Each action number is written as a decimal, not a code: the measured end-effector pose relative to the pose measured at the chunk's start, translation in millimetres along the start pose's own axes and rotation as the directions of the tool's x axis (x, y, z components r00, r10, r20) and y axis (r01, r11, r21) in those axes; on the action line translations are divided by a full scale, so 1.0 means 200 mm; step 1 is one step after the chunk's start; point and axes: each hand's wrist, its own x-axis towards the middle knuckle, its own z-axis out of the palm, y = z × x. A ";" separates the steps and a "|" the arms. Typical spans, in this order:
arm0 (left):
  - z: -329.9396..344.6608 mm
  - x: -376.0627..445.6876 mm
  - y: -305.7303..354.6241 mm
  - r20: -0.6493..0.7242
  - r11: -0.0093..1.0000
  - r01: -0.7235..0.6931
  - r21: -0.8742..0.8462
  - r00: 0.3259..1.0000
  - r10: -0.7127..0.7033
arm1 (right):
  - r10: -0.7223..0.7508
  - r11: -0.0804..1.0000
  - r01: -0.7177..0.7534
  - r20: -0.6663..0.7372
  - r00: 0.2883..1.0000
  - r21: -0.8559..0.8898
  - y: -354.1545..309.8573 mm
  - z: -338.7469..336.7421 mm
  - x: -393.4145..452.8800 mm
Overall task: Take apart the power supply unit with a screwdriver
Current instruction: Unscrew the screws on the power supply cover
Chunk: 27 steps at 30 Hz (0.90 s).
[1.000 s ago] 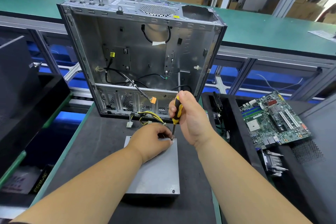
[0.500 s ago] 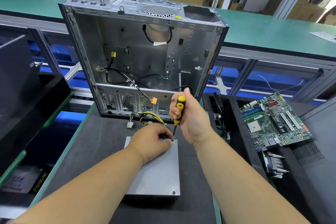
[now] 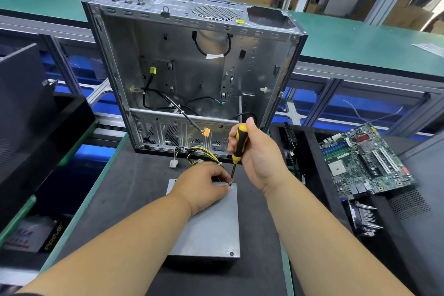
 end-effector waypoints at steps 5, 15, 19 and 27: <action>0.00 0.00 0.00 0.012 1.000 -0.007 -0.001 1.000 0.007 | -0.050 0.989 0.045 0.036 0.998 0.142 0.02 0.02 -0.01; 0.00 0.00 -0.01 0.006 1.000 -0.014 -0.005 1.000 0.014 | -0.106 0.993 0.105 -0.026 0.994 -0.050 0.02 -0.05 -0.03; 0.01 0.01 -0.02 0.008 1.000 -0.018 -0.005 1.000 0.018 | -0.075 0.997 0.075 -0.034 0.997 -0.008 0.01 -0.04 -0.03; 0.00 0.00 -0.02 0.012 0.999 -0.037 0.008 0.999 0.037 | -0.103 0.989 0.100 0.018 0.995 0.108 0.03 0.00 -0.04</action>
